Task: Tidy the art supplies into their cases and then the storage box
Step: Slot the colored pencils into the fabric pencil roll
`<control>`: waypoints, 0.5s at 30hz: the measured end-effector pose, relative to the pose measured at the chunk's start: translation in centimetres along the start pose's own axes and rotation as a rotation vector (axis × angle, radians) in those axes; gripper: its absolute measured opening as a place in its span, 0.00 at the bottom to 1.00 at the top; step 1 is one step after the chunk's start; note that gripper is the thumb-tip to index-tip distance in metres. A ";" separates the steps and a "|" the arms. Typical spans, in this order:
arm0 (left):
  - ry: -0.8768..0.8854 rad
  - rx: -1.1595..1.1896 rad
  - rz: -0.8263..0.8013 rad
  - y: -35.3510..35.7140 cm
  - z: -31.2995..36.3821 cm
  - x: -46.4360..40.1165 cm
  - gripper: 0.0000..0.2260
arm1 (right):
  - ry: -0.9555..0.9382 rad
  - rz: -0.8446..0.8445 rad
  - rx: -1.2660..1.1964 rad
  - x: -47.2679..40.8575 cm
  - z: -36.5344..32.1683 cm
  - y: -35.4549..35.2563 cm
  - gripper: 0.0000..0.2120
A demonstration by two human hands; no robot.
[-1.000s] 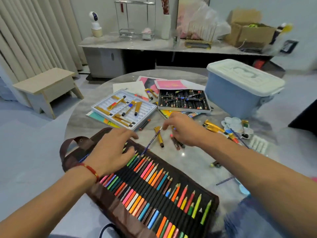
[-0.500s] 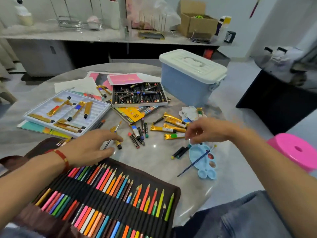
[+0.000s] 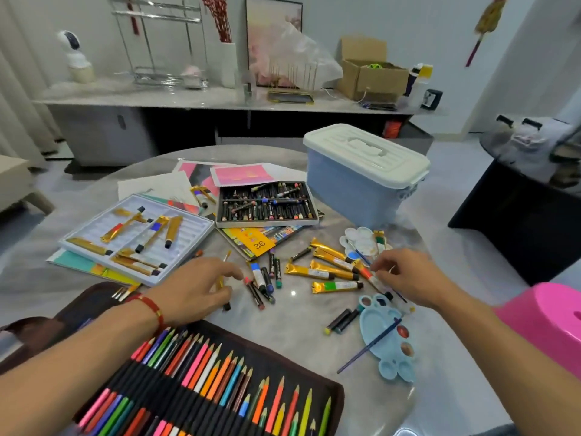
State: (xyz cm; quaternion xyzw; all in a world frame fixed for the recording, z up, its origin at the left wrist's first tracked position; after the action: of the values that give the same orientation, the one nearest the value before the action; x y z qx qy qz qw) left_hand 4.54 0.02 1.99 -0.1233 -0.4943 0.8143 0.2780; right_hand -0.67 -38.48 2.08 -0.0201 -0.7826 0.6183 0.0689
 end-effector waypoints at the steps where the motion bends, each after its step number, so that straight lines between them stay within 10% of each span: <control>1: -0.021 0.011 0.063 -0.4 -0.4 0.2 0.13 | -0.029 0.003 0.006 -0.8 -1.5 0.2 0.05; 15: -0.395 -0.129 0.304 -1.5 -5.9 0.7 0.16 | -0.345 0.022 0.183 -10.5 -17.7 6.7 0.24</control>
State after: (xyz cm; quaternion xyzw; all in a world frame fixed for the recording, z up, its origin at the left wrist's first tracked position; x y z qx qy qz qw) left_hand 7.27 5.25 0.49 -0.0521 -0.5659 0.8218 0.0418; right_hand 11.67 -21.09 -1.26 0.0841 -0.7230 0.6820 -0.0713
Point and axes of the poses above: each hand's wrist, its own x-axis away from the middle knuckle, its own y-axis out of the palm, z = x × y, the point moved 1 cm from there along -x, towards the middle knuckle, and after that the axes turned 7 degrees about x, right-handed, at the moved point
